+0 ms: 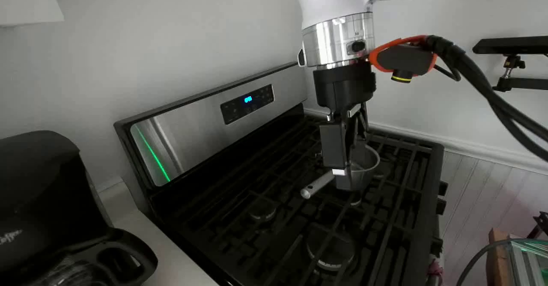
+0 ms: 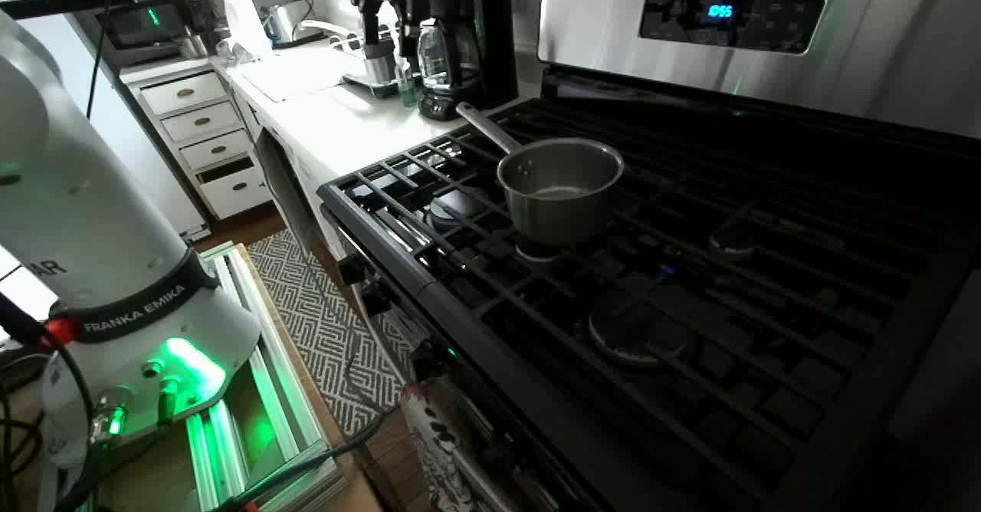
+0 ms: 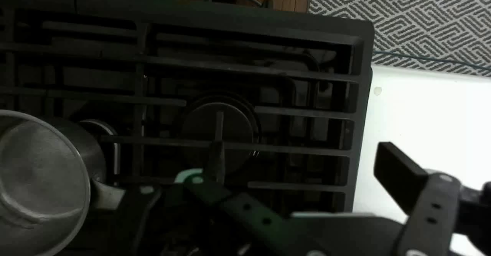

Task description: Pick up the pot on the stove and put it on the front left plate of the stove

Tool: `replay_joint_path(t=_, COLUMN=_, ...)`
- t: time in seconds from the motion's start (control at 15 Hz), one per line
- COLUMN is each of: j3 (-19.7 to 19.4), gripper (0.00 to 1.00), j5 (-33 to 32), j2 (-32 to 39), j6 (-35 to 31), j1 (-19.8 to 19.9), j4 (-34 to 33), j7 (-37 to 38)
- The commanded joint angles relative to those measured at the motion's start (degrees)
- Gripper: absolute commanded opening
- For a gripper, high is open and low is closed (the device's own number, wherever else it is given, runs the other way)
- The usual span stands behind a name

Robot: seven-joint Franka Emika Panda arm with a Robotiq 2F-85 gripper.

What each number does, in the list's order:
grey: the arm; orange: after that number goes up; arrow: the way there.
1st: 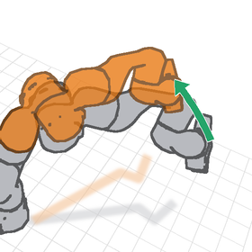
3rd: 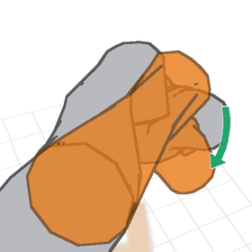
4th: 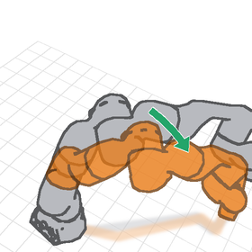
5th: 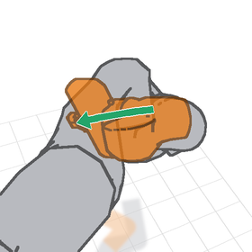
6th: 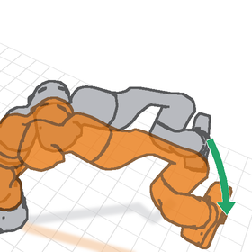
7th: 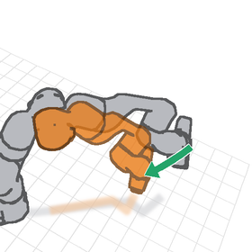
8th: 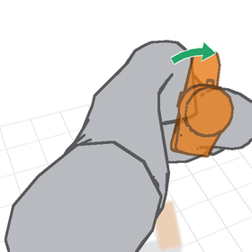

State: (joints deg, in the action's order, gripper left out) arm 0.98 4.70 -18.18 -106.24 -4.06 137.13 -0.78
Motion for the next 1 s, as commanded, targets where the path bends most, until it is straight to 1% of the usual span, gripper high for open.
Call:
replay_joint_path(t=0.0, j3=0.43, gripper=1.0, j5=0.11, j2=0.01, j6=0.09, j1=0.47, j4=-0.07, j7=-0.12)
replay_joint_path(t=0.27, j3=0.43, gripper=1.0, j5=0.11, j2=0.01, j6=0.09, j1=0.47, j4=-0.07, j7=-0.12)
replay_joint_path(t=0.33, j3=0.28, gripper=1.0, j5=0.05, j2=1.21, j6=0.64, j1=0.7, j4=-0.96, j7=0.24)
replay_joint_path(t=0.47, j3=-0.68, gripper=1.0, j5=0.36, j2=4.3, j6=-0.22, j1=2.56, j4=-2.56, j7=4.05)
replay_joint_path(t=0.73, j3=-2.33, gripper=1.0, j5=0.06, j2=8.41, j6=-5.42, j1=6.48, j4=-3.58, j7=11.68)
replay_joint_path(t=0.93, j3=-3.83, gripper=1.0, j5=-0.28, j2=11.33, j6=-11.14, j1=9.06, j4=-3.51, j7=16.49)
